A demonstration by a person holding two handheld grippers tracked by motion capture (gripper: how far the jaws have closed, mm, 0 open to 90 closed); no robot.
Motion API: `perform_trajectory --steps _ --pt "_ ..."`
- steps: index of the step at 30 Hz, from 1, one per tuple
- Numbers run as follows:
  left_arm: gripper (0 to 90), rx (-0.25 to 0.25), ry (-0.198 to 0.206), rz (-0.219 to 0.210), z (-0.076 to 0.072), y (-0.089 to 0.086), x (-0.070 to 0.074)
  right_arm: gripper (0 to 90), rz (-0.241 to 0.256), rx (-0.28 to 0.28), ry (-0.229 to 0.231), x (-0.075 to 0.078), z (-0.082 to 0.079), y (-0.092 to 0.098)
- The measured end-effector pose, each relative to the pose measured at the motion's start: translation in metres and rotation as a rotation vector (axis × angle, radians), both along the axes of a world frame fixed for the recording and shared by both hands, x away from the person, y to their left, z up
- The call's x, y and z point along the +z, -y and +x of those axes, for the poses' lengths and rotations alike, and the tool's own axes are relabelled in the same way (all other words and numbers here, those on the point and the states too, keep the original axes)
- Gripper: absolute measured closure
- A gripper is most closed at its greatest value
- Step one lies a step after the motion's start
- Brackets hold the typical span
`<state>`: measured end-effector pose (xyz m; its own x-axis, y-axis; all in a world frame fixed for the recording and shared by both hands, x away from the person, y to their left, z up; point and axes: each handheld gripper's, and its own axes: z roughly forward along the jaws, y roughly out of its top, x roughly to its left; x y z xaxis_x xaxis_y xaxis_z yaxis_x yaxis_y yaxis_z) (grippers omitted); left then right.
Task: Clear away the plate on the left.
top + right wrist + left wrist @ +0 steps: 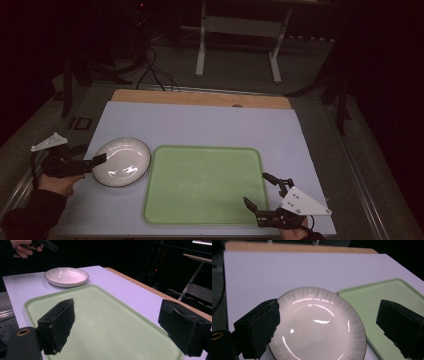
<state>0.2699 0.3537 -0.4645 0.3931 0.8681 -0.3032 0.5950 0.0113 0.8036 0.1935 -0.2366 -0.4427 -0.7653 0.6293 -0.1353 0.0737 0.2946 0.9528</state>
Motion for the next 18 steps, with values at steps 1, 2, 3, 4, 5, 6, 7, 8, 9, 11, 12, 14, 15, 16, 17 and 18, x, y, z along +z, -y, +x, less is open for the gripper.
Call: perform_trajectory --steps 1,2,3,4,5,6,7,8,9,11,12,14,15,16,17,18 --pt "4.5 0.006 -0.013 -0.006 0.001 -0.002 -0.003 13.6 0.0 0.0 0.0 0.0 0.0 0.0" --pt "4.5 0.009 -0.026 -0.022 0.001 -0.004 -0.006 13.6 0.0 0.001 -0.001 0.0 0.0 0.0" --pt "4.5 0.022 -0.039 -0.022 0.002 -0.006 -0.01 13.6 0.001 0.002 -0.001 0.0 0.0 0.0" --pt "4.5 0.024 -0.051 -0.026 0.002 -0.007 -0.012 13.6 0.001 0.003 0.0 0.0 0.0 0.0" --pt "4.5 0.032 -0.064 -0.028 0.003 -0.008 -0.015 13.6 0.0 0.003 0.0 0.0 0.0 0.0" --pt "4.5 0.039 -0.08 -0.025 0.004 -0.009 -0.017 13.6 -0.001 0.003 -0.001 0.0 0.0 -0.001" --pt "4.5 0.039 -0.095 -0.022 0.005 -0.01 -0.019 13.6 -0.001 0.003 -0.002 -0.001 0.0 -0.001" --pt "4.5 0.049 -0.105 -0.016 0.006 -0.01 -0.02 13.6 -0.002 0.003 -0.003 -0.001 0.0 -0.001" --pt "4.5 0.062 -0.125 -0.012 0.007 -0.01 -0.021 13.6 -0.002 0.003 -0.004 -0.001 0.0 -0.001" --pt "4.5 0.09 -0.168 -0.005 0.01 -0.011 -0.023 13.6 -0.002 0.003 -0.004 -0.001 0.0 -0.001" --pt "4.5 0.103 -0.188 -0.013 0.011 -0.012 -0.024 13.6 -0.003 0.003 -0.004 -0.001 0.0 -0.001" --pt "4.5 0.097 -0.224 -0.034 0.013 -0.013 -0.027 13.6 -0.002 0.004 -0.006 -0.001 0.001 -0.001" --pt "4.5 0.104 -0.242 -0.025 0.014 -0.013 -0.029 13.6 0.0 0.006 -0.007 -0.001 0.001 -0.001" --pt "4.5 0.097 -0.261 -0.043 0.015 -0.014 -0.031 13.6 0.0 0.005 -0.007 -0.001 0.001 -0.001" --pt "4.5 0.097 -0.261 -0.043 0.015 -0.014 -0.031 13.6 0.0 0.005 -0.007 -0.001 0.001 -0.001" --pt "4.5 0.108 -0.271 -0.024 0.015 -0.013 -0.033 13.6 0.002 0.005 -0.008 -0.001 0.001 -0.001"
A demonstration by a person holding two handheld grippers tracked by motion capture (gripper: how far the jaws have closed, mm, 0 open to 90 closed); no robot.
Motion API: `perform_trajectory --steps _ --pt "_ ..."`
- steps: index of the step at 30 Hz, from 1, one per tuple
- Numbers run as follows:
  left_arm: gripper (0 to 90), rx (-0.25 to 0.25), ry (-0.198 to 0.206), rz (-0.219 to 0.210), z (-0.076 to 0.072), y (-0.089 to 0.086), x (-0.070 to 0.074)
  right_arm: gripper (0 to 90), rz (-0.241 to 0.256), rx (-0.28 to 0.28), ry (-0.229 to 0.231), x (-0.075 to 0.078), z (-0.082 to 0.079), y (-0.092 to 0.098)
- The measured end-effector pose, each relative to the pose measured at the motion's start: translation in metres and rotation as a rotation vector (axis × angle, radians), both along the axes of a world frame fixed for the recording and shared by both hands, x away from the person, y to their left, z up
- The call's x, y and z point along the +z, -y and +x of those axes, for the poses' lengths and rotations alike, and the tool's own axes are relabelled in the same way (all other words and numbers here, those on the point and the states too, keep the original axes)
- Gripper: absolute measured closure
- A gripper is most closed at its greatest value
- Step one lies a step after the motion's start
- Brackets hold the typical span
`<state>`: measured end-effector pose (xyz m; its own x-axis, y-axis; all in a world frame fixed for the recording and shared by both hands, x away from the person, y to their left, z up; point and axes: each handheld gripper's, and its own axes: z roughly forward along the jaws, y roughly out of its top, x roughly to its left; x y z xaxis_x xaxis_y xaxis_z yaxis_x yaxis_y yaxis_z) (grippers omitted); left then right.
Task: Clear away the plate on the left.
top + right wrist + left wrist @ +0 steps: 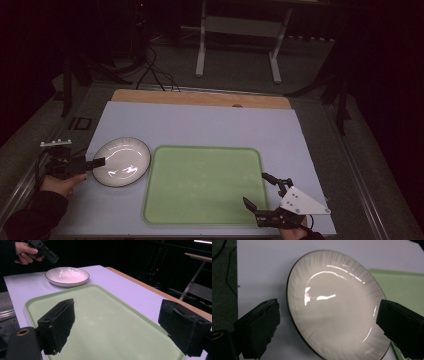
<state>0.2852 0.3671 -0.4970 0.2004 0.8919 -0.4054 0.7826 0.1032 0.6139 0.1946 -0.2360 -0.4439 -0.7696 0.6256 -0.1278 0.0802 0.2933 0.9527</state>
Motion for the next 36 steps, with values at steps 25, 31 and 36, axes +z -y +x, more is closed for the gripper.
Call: perform_trajectory --steps 25,31,36 --pt "48.8 0.095 -0.226 -0.057 0.008 -0.012 -0.023 13.6 -0.002 0.004 -0.016 -0.002 0.002 -0.002" --pt "61.2 0.131 -0.243 -0.104 0.009 -0.016 -0.027 13.6 0.0 0.003 -0.019 -0.002 0.002 -0.001" --pt "72.6 0.137 -0.254 -0.136 0.01 -0.016 -0.03 13.7 -0.003 0.003 -0.018 -0.002 0.002 -0.001"
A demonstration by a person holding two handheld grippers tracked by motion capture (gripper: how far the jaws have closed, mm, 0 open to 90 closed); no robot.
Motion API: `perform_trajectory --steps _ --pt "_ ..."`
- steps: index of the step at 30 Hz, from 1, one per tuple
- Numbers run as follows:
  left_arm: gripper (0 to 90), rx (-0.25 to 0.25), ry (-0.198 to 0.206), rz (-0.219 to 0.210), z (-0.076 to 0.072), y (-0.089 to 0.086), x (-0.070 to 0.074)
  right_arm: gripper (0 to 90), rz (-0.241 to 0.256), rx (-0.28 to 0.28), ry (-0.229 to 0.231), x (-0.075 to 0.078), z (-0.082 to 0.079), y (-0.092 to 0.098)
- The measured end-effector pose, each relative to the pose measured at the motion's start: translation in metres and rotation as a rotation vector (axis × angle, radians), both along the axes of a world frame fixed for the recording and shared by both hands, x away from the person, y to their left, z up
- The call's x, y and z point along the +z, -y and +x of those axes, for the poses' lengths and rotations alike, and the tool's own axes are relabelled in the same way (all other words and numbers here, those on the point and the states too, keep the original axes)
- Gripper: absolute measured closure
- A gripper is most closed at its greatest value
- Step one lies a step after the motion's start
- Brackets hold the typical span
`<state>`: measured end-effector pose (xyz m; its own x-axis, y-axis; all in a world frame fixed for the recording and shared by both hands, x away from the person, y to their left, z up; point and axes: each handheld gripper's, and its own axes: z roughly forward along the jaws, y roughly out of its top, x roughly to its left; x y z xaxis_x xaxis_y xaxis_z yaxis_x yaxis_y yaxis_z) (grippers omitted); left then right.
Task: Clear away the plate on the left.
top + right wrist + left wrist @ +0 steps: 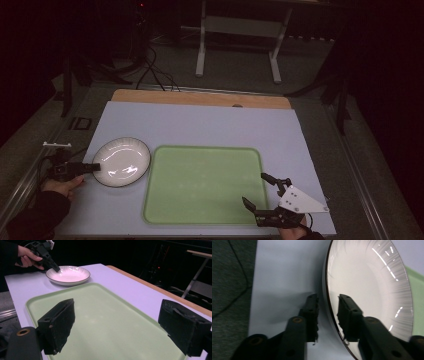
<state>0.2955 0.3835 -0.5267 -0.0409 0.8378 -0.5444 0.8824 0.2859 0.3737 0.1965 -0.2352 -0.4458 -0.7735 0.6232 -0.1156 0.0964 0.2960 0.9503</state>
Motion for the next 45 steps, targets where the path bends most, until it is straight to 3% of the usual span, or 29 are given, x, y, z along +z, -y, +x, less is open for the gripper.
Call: perform_trajectory --steps 2,10,28,45 --pt "77.7 0.0 0.005 -0.015 0.001 0.0 -0.001 13.7 0.0 0.0 -0.001 0.0 0.0 0.0" --pt "81.5 0.023 0.004 -0.047 0.004 0.001 -0.004 13.8 -0.003 -0.003 -0.001 0.0 0.0 0.0" --pt "85.0 0.081 -0.009 -0.101 0.014 0.001 -0.002 13.8 0.009 -0.009 -0.009 -0.001 0.002 0.002" --pt "83.6 0.11 0.051 -0.134 0.007 -0.014 0.026 13.8 0.022 -0.015 -0.018 -0.001 0.003 0.003"
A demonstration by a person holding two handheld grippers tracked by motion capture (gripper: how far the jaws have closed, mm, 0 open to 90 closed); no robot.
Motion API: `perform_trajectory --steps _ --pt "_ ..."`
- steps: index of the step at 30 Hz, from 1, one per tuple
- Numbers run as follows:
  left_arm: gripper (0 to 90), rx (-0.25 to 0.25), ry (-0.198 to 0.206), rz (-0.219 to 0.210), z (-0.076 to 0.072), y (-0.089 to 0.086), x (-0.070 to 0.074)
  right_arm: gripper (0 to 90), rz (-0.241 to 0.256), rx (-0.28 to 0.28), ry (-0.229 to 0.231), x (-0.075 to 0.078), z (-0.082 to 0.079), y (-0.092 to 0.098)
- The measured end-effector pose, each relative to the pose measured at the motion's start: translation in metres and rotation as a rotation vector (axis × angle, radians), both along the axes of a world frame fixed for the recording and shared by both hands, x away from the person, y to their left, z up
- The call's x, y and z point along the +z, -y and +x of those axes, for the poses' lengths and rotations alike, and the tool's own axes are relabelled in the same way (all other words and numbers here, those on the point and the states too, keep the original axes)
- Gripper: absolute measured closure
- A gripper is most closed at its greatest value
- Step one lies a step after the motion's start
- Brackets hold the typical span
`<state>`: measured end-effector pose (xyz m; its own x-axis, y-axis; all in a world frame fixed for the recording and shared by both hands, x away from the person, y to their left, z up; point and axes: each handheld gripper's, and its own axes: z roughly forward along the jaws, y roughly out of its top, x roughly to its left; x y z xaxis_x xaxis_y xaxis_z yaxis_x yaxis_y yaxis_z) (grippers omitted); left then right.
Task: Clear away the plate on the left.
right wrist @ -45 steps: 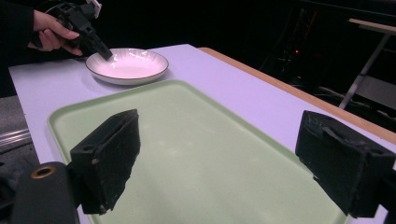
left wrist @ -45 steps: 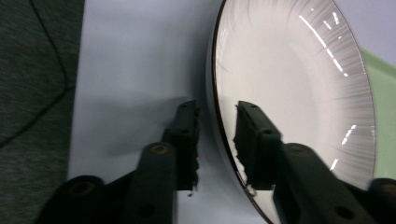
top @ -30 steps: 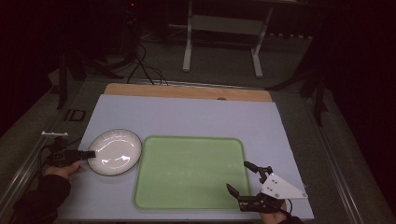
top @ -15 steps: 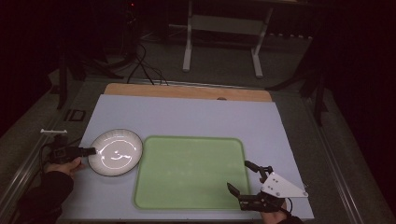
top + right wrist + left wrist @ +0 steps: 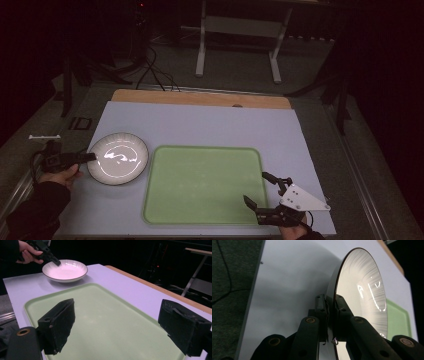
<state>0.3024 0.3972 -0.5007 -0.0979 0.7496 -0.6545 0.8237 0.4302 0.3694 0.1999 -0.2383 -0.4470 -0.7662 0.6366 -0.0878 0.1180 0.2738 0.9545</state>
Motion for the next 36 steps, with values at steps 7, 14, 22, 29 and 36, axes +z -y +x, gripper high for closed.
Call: perform_trajectory --steps 7,14,22,29,36 --pt "83.3 0.003 0.017 -0.006 0.0 0.001 0.012 13.8 0.002 0.001 0.001 0.0 0.0 0.001" --pt "83.4 -0.001 0.03 -0.001 0.002 0.007 0.022 13.8 0.006 -0.003 0.006 0.001 0.0 0.003" --pt "83.3 -0.038 0.039 -0.014 0.007 0.018 0.029 13.8 0.004 -0.004 0.008 0.001 0.0 0.004" --pt "83.0 -0.081 0.042 0.001 0.012 0.033 0.034 13.8 0.007 -0.007 0.006 0.001 -0.001 0.005" --pt "83.0 -0.123 0.057 0.013 0.016 0.051 0.04 13.8 0.011 -0.01 0.012 0.002 -0.002 0.006"
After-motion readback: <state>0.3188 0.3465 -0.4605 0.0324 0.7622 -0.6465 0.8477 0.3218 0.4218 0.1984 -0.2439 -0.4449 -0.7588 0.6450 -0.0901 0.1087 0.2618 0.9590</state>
